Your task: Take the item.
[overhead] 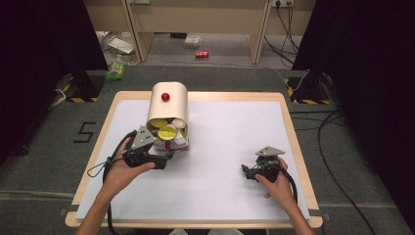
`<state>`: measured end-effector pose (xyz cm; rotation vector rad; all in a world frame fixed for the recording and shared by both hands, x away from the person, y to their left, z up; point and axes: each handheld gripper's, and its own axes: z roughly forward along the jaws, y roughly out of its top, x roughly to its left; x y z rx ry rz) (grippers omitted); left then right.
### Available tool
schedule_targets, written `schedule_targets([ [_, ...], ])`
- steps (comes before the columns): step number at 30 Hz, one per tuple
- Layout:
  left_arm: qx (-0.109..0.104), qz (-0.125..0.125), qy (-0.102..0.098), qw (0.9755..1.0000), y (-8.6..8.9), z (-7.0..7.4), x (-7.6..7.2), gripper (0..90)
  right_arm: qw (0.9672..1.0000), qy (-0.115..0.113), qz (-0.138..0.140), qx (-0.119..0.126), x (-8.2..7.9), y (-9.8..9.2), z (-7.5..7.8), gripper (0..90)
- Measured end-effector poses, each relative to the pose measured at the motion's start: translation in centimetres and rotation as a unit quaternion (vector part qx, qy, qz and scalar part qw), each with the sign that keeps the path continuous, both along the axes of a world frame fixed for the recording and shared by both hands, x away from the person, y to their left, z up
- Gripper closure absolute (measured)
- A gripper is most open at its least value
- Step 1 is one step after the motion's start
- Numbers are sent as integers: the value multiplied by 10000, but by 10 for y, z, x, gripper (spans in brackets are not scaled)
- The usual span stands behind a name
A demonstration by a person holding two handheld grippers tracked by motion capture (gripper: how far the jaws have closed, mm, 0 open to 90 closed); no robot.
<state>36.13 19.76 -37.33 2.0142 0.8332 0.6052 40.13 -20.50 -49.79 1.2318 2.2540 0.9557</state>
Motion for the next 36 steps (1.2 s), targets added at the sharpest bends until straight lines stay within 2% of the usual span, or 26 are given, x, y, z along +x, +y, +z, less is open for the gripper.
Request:
schedule_targets([
  [17,-90,9,-61,9999,-1,-6,-19,158,10000,-2,0,-1,0,0,0,135],
  [27,-33,31,-124,9999,-3,-8,-24,158,10000,-4,3,-2,0,0,0,135],
  [28,-22,27,-188,9998,-3,-8,-24,158,10000,-3,3,-2,0,0,0,135],
  [31,-16,46,-215,9998,-3,-9,-26,158,10000,-3,-1,-3,0,0,0,135],
  [36,-142,51,-167,9997,-2,-12,-31,158,10000,-3,0,-3,0,0,0,135],
])
